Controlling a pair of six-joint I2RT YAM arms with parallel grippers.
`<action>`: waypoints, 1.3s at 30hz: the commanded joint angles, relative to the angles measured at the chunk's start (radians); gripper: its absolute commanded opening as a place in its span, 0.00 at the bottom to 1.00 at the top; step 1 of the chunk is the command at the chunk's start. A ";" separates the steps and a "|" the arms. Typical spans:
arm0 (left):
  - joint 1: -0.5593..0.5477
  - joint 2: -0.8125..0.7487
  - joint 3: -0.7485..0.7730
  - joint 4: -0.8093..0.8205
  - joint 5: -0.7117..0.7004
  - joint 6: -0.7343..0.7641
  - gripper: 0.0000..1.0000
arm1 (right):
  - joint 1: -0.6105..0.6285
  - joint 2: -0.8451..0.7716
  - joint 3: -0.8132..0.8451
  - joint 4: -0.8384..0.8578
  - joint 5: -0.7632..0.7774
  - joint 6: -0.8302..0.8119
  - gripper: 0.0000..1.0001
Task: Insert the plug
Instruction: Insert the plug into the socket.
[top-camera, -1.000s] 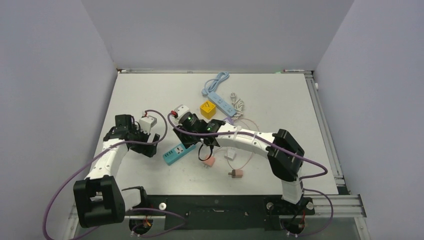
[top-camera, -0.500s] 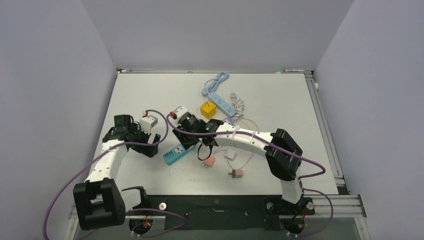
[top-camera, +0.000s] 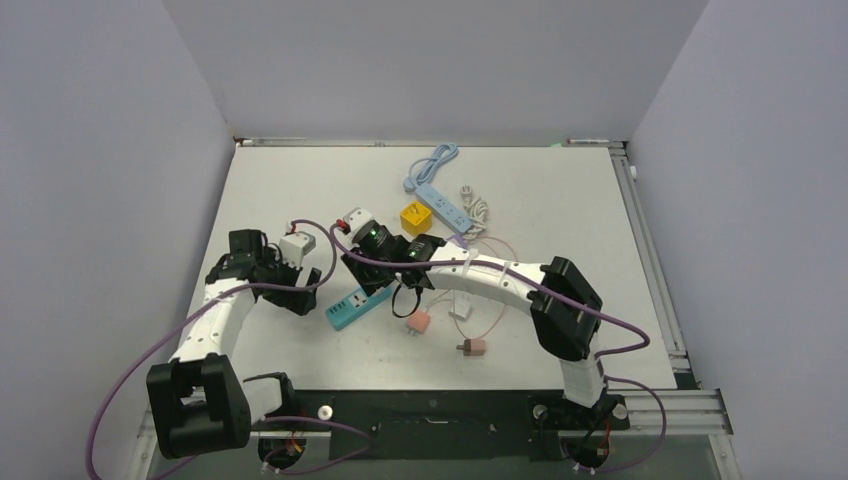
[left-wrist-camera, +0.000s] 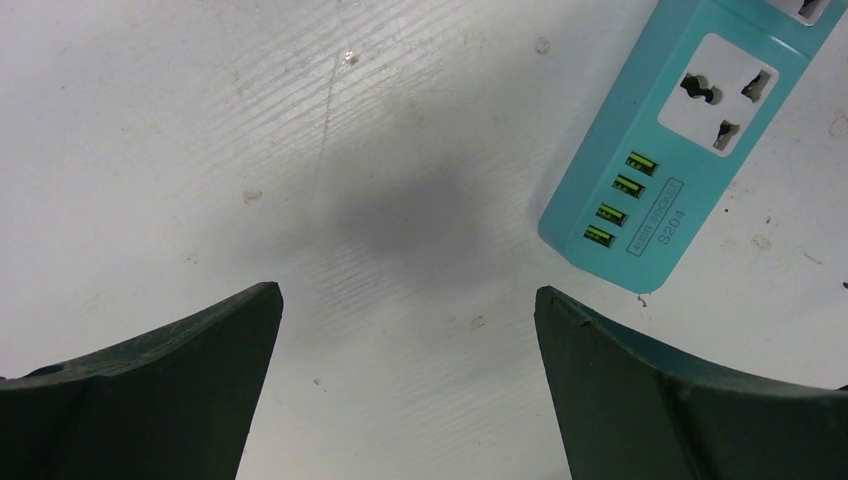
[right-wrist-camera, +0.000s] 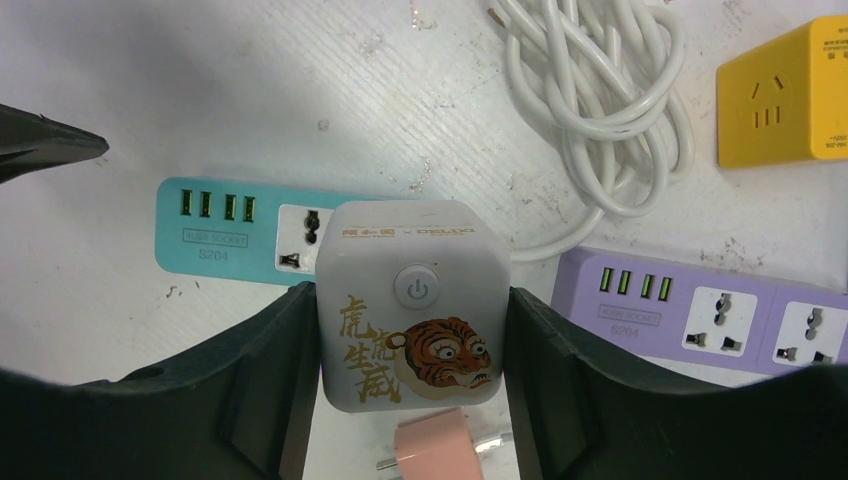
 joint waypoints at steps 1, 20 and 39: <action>0.004 0.003 0.041 0.000 0.017 0.011 0.96 | 0.001 0.014 0.033 0.006 0.020 0.000 0.05; 0.004 0.006 0.048 -0.005 0.017 -0.002 0.96 | 0.000 0.017 0.013 -0.008 0.029 0.003 0.05; 0.004 -0.011 0.033 0.013 0.029 -0.006 0.96 | 0.016 -0.014 0.017 -0.040 0.116 0.030 0.05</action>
